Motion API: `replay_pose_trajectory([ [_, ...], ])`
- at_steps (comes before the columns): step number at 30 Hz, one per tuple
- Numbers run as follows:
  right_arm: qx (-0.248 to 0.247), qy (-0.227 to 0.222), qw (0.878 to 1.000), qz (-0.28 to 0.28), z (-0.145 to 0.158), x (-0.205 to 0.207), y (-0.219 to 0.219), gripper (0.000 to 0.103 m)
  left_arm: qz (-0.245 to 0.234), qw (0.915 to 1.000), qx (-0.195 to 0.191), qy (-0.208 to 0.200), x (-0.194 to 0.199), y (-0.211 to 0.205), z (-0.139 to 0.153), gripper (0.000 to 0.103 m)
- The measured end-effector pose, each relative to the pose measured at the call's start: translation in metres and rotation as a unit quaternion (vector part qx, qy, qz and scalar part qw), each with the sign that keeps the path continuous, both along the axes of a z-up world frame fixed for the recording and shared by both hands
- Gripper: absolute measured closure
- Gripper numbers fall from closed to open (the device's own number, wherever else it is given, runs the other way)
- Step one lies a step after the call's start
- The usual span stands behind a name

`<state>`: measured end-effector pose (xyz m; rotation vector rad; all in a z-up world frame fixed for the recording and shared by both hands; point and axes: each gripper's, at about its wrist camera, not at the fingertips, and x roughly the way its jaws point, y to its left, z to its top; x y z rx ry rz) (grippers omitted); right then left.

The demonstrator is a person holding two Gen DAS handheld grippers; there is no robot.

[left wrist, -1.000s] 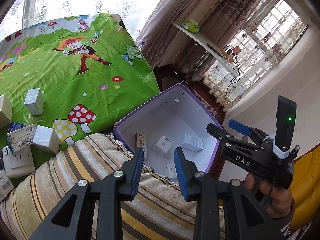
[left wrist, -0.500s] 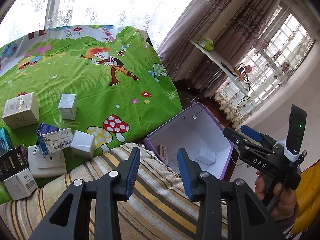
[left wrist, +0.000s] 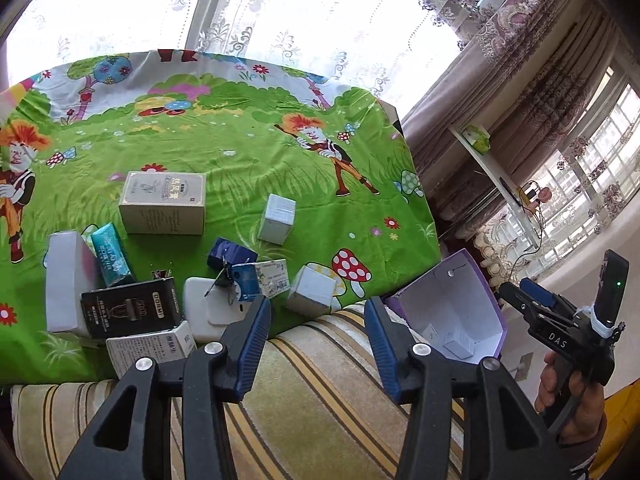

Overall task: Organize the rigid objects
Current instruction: 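Return both grippers to the remaining boxes on the bed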

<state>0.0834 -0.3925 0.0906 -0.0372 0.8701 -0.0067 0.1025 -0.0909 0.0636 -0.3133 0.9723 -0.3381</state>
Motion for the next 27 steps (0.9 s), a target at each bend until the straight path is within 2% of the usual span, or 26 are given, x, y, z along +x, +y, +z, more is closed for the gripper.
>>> replay_pose_trajectory([
  [12, -0.003, 0.008, 0.998, 0.056, -0.003, 0.013, 0.047, 0.024, 0.054, 0.998, 0.005, 0.032, -0.011, 0.059, -0.02, 0.048],
  [18, -0.005, 0.017, 0.996, 0.087, -0.008, 0.019, 0.071, 0.024, 0.065, 0.9968, 0.005, 0.047, -0.017, 0.071, -0.03, 0.042],
  [27, -0.01, 0.041, 0.99, 0.134, -0.022, 0.032, 0.107, 0.023, 0.082, 0.9939, 0.009, 0.073, -0.02, 0.084, -0.048, 0.026],
])
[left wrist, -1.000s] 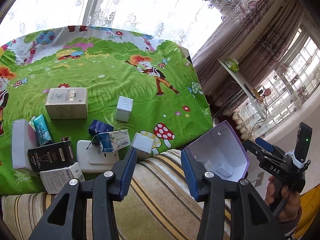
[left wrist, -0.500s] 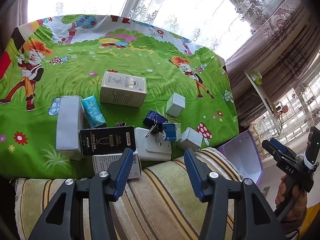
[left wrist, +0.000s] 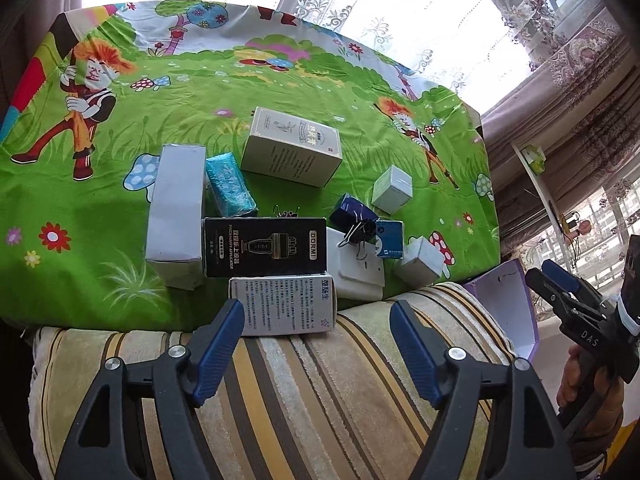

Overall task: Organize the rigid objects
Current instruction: 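Return both grippers to the remaining boxes on the bed, then grasp the white-blue printed box with the left gripper while the right grasps a white cube box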

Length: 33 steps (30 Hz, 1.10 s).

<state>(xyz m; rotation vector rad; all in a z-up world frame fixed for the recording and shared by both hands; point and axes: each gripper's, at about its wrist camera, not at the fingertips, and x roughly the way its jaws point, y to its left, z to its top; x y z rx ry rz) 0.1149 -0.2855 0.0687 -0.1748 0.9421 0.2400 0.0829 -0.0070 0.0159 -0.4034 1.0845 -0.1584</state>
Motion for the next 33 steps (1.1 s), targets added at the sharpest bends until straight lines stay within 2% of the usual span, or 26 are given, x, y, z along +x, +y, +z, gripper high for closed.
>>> replay_pose_trajectory([
  [4, -0.007, 0.017, 1.0, 0.025, -0.012, 0.006, 0.016, 0.023, 0.004, 0.9998, -0.001, 0.02, 0.002, 0.002, -0.009, 0.021],
  [10, -0.021, 0.048, 0.997, 0.062, -0.034, 0.016, 0.034, 0.022, -0.005, 0.9986, 0.009, 0.052, 0.009, -0.001, -0.022, 0.019],
  [23, -0.049, 0.118, 0.983, 0.133, -0.078, 0.047, 0.061, 0.022, -0.012, 0.996, 0.008, 0.088, 0.028, 0.002, -0.042, 0.019],
  [33, -0.064, 0.136, 0.975, 0.161, -0.099, 0.068, 0.071, 0.022, -0.021, 0.9947, 0.005, 0.101, 0.037, 0.003, -0.051, 0.019],
])
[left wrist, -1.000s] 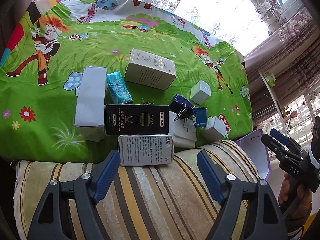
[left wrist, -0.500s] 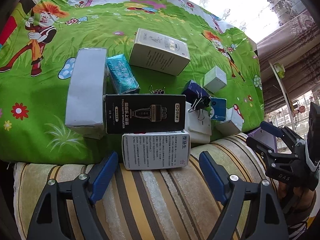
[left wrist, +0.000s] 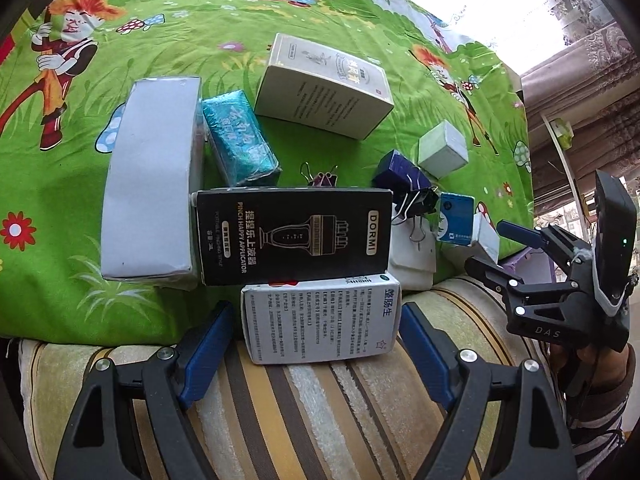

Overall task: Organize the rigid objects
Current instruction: 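Grasp the white-blue printed box with the left gripper while the right grasps a white cube box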

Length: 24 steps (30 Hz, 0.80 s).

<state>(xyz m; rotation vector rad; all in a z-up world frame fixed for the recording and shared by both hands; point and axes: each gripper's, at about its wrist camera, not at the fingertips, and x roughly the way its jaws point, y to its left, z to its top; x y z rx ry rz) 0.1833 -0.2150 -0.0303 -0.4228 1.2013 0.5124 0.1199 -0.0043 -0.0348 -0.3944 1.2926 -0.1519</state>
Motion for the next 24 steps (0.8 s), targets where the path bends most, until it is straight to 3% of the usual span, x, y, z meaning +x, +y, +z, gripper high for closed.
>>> replay_pose_trajectory([
  [8, 0.0, 0.006, 1.0, 0.021, -0.008, 0.007, 0.009, 0.024, -0.001, 1.0, 0.001, 0.001, 0.005, 0.0, -0.002, 0.019],
  [13, -0.004, 0.014, 1.0, 0.028, -0.012, 0.006, 0.01, 0.056, -0.006, 1.0, 0.0, -0.004, 0.006, -0.001, -0.002, 0.026],
  [15, -0.006, 0.014, 0.999, 0.028, -0.012, 0.004, 0.01, 0.063, -0.008, 1.0, 0.0, -0.005, 0.005, -0.002, -0.001, 0.029],
  [24, 0.01, 0.002, 1.0, 0.016, 0.003, -0.008, 0.002, 0.064, -0.015, 0.9997, 0.006, -0.019, -0.003, -0.007, 0.01, 0.031],
])
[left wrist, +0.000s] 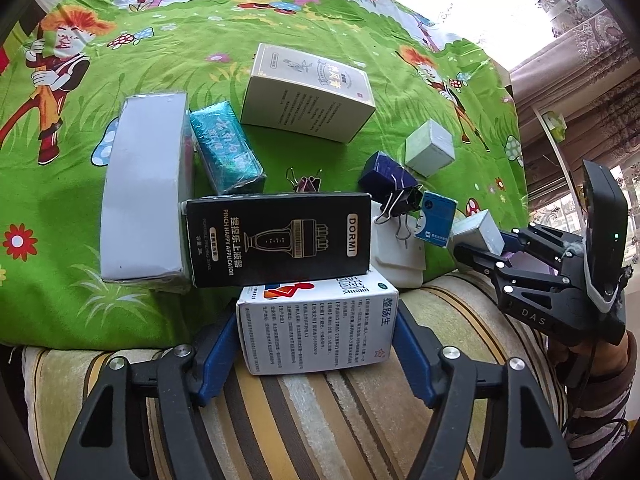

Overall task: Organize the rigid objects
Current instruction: 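Grasp the white-blue printed box with the left gripper while the right grasps a white cube box, then carry both held boxes over the purple box and open both grippers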

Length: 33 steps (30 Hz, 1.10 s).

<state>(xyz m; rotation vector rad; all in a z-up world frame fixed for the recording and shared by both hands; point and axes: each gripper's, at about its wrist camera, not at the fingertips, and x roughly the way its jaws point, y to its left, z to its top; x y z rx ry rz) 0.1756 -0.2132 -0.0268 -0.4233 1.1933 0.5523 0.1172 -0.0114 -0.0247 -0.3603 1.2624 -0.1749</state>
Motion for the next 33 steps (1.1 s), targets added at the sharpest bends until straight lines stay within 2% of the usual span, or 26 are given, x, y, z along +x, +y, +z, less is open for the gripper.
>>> replay_pose_trajectory([
  [17, 0.053, -0.038, 0.997, -0.05, 0.046, -0.039, -0.033, 0.064, -0.013, 0.9989, -0.011, -0.045, -0.026, -0.027, 0.033, 0.031],
  [33, 0.089, -0.073, 0.985, -0.131, 0.071, -0.081, -0.096, 0.064, -0.076, 0.9933, -0.033, -0.08, -0.032, -0.097, 0.061, 0.032],
])
